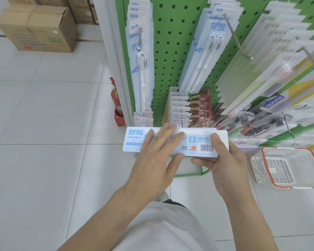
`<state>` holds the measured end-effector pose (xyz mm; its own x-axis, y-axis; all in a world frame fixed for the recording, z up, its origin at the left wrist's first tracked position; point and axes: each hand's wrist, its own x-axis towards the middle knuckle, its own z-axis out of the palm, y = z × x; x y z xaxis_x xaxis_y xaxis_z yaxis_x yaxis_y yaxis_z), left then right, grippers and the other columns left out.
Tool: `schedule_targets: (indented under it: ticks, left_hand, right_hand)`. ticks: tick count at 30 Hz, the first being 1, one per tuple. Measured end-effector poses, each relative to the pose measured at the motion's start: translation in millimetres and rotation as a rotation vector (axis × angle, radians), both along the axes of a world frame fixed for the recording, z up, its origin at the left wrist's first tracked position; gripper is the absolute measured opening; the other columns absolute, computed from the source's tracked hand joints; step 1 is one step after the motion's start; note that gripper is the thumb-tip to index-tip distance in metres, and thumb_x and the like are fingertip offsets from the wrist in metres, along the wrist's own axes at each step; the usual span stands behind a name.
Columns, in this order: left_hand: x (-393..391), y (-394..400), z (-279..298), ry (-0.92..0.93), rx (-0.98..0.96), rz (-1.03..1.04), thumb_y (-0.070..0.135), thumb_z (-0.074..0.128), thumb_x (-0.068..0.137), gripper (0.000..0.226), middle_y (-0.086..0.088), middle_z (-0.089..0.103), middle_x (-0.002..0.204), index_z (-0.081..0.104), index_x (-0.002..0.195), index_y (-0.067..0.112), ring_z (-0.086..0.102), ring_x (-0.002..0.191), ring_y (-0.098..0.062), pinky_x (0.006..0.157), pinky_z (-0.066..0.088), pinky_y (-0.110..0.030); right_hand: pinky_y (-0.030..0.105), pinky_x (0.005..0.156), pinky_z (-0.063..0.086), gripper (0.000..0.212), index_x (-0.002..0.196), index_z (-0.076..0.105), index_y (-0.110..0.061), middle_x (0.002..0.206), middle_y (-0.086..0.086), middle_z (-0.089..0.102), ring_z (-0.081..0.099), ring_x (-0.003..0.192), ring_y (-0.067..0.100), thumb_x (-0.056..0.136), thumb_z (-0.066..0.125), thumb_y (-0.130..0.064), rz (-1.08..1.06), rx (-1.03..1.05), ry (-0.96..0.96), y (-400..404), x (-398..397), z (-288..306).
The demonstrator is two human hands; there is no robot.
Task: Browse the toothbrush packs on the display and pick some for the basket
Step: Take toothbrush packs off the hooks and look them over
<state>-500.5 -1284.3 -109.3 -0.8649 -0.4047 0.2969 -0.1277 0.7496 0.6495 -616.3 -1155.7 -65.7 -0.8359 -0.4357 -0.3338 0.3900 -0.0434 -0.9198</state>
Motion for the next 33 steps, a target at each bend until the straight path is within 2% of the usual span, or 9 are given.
schedule_targets:
  ticks: [4, 7, 11, 14, 18, 19, 23, 28, 33]
  left_hand:
    - [-6, 5, -2, 0.019, -0.108, -0.149, 0.021, 0.045, 0.105, 0.045, 0.0, 0.035, 0.162, 0.046, 0.149, 0.017, 0.023, 0.153, -0.016, 0.124, 0.017, -0.046]
    - [-10, 7, -2, 0.009, -0.21, -0.189, -0.005, 0.052, 0.09, 0.067, -0.003, 0.033, 0.163, 0.038, 0.151, 0.019, 0.021, 0.154, -0.021, 0.123, 0.019, -0.049]
    - [-11, 10, 2, 0.035, -0.19, -0.177, -0.013, 0.049, 0.082, 0.079, -0.001, 0.033, 0.163, 0.034, 0.151, 0.022, 0.021, 0.154, -0.02, 0.122, 0.021, -0.048]
    - [-12, 9, 7, 0.117, 0.007, -0.139, -0.015, 0.048, 0.09, 0.067, 0.001, 0.042, 0.158, 0.046, 0.148, 0.017, 0.032, 0.15, -0.016, 0.119, 0.031, -0.044]
    - [-12, 10, 26, 0.145, 0.378, -0.063, -0.003, 0.046, 0.102, 0.049, 0.009, 0.061, 0.139, 0.053, 0.145, 0.019, 0.054, 0.128, 0.003, 0.105, 0.042, -0.016]
    - [-12, 11, 30, 0.136, 0.453, -0.045, 0.005, 0.045, 0.104, 0.046, 0.011, 0.067, 0.129, 0.054, 0.144, 0.025, 0.061, 0.118, 0.0, 0.099, 0.047, -0.019]
    - [-21, 13, 42, 0.167, 0.619, -0.02, 0.011, 0.044, 0.104, 0.039, 0.008, 0.071, 0.115, 0.061, 0.132, 0.032, 0.067, 0.108, -0.019, 0.095, 0.053, -0.044]
    - [-33, 13, 59, 0.274, 0.89, -0.024, 0.002, 0.049, 0.099, 0.03, 0.001, 0.075, 0.115, 0.064, 0.122, 0.014, 0.07, 0.111, -0.017, 0.094, 0.053, -0.027]
    - [-41, 13, 73, 0.333, 1.002, -0.078, -0.002, 0.051, 0.095, 0.029, -0.006, 0.076, 0.111, 0.066, 0.118, 0.008, 0.071, 0.107, -0.021, 0.09, 0.054, -0.025]
  right_hand:
    - [0.032, 0.058, 0.061, 0.025, 0.103, 0.072, -0.007, 0.095, 0.013, 0.077, 0.074, 0.08, 0.027, 0.088, 0.06, -0.023, 0.043, -0.099, -0.101, -1, 2, 2]
    - [0.034, 0.062, 0.061, 0.027, 0.106, 0.073, -0.007, 0.1, 0.012, 0.076, 0.074, 0.084, 0.023, 0.087, 0.061, -0.022, 0.084, -0.129, -0.135, 1, 1, 3]
    - [0.036, 0.063, 0.061, 0.036, 0.11, 0.073, -0.007, 0.102, 0.014, 0.075, 0.074, 0.081, 0.028, 0.082, 0.067, -0.03, 0.161, -0.116, -0.116, 7, -5, 7]
    - [0.039, 0.069, 0.061, 0.071, 0.12, 0.069, -0.008, 0.114, 0.015, 0.071, 0.073, 0.094, 0.036, 0.067, 0.086, -0.053, 0.282, -0.158, -0.111, 11, -7, 11]
    - [0.039, 0.073, 0.06, 0.075, 0.115, 0.066, -0.014, 0.106, 0.005, 0.061, 0.071, 0.102, 0.035, 0.06, 0.091, -0.056, 0.313, -0.197, -0.035, 11, -4, 18]
    - [0.037, 0.074, 0.059, 0.075, 0.119, 0.065, -0.014, 0.104, 0.003, 0.062, 0.071, 0.101, 0.034, 0.06, 0.092, -0.053, 0.303, -0.194, 0.007, 10, -4, 19]
    - [0.034, 0.074, 0.059, 0.042, 0.113, 0.068, -0.017, 0.101, -0.002, 0.066, 0.068, 0.092, 0.023, 0.076, 0.087, -0.015, 0.193, -0.134, 0.218, 5, -4, 18]
    - [0.032, 0.077, 0.055, 0.034, 0.108, 0.071, -0.028, 0.104, 0.007, 0.066, 0.065, 0.096, 0.023, 0.078, 0.083, -0.016, 0.079, -0.062, 0.602, 1, -12, 16]
    - [0.051, 0.091, 0.053, 0.032, 0.111, 0.071, -0.025, 0.121, 0.005, 0.061, 0.061, 0.118, 0.036, 0.082, 0.082, -0.017, 0.052, -0.135, 0.785, 2, -22, 14]
